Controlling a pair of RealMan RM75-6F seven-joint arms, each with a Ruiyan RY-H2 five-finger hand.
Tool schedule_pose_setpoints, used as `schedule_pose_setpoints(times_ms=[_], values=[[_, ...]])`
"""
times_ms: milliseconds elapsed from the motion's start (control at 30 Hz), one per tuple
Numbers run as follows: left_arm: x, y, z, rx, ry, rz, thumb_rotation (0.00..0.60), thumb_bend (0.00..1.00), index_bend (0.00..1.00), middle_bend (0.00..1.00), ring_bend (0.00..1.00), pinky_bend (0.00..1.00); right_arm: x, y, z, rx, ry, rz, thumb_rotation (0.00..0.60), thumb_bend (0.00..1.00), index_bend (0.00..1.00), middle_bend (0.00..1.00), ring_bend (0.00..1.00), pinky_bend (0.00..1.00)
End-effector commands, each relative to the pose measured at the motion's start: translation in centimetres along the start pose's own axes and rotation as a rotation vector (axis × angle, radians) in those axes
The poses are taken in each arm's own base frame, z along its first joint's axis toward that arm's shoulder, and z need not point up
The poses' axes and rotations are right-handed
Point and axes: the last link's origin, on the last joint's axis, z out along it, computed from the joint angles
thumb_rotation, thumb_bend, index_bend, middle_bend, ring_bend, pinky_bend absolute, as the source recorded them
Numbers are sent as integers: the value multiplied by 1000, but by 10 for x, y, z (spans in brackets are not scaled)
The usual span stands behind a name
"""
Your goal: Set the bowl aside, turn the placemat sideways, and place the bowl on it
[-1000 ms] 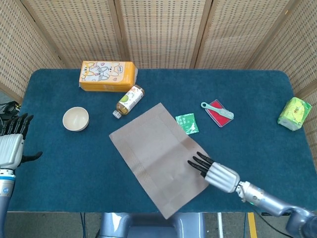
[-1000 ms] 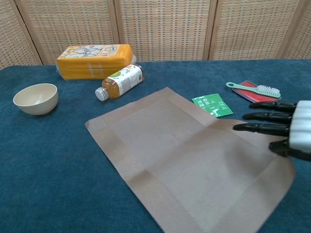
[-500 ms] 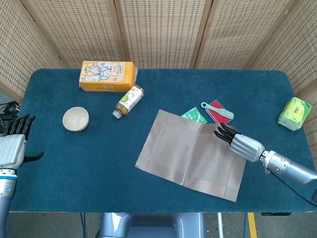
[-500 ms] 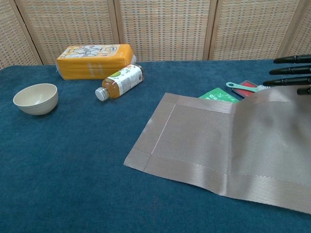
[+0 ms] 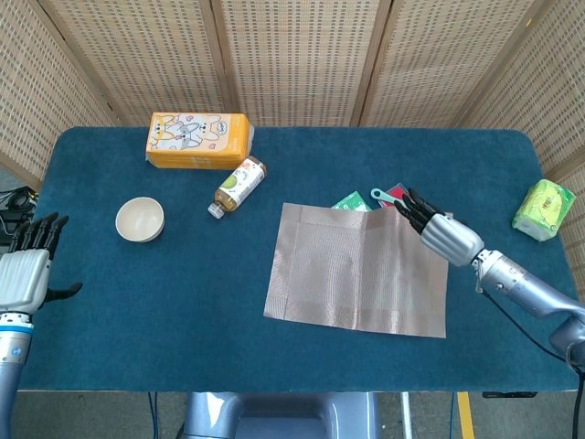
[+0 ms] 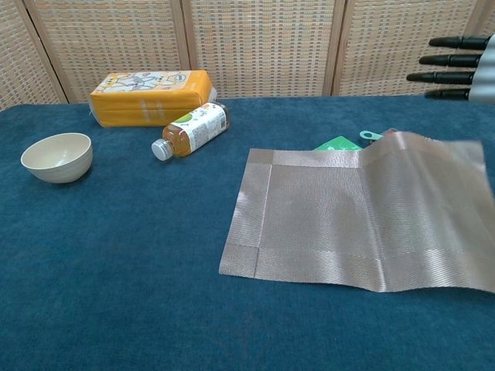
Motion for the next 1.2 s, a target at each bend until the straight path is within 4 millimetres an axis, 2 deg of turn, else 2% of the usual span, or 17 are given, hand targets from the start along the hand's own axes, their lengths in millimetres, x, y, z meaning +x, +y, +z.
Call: schedule_pose_setpoints(times_ms=[33,200,267,333,367,500,600,733,900,1200], values=[[-4,4,2,-28,-2,8,600,0,0,0,0,0,8,16,-27,-222,28,221,600,0,0,0,0,0],[-9,12,8,-101,14,-3,600,0,0,0,0,0,13,20,-61,-428,9,543,600,0,0,0,0,0],[-12,20,14,-166,33,-6,600,0,0,0,0,0,16,16,-77,-514,-17,732,600,0,0,0,0,0],[-18,35,23,-270,37,-4,600,0,0,0,0,0,21,9,-96,-603,-56,948,600,0,0,0,0,0],[-21,38,27,-298,33,-6,600,0,0,0,0,0,24,7,-100,-619,-70,989,600,0,0,0,0,0],[-29,75,43,-502,-50,-41,600,0,0,0,0,0,39,-11,-125,-703,-146,1166,600,0,0,0,0,0],[-33,98,53,-624,-61,-13,600,0,11,0,0,0,50,-23,-135,-733,-163,1234,600,0,0,0,0,0],[-42,132,64,-781,-56,85,600,0,92,0,0,0,64,-37,-145,-791,-163,1283,600,0,0,0,0,0],[-62,179,69,-966,-56,197,600,0,143,0,0,0,79,-48,-149,-836,-160,1316,600,0,0,0,0,0],[-103,230,73,-1141,-71,305,600,0,164,0,0,0,81,-49,-150,-825,-177,1308,600,0,0,0,0,0]])
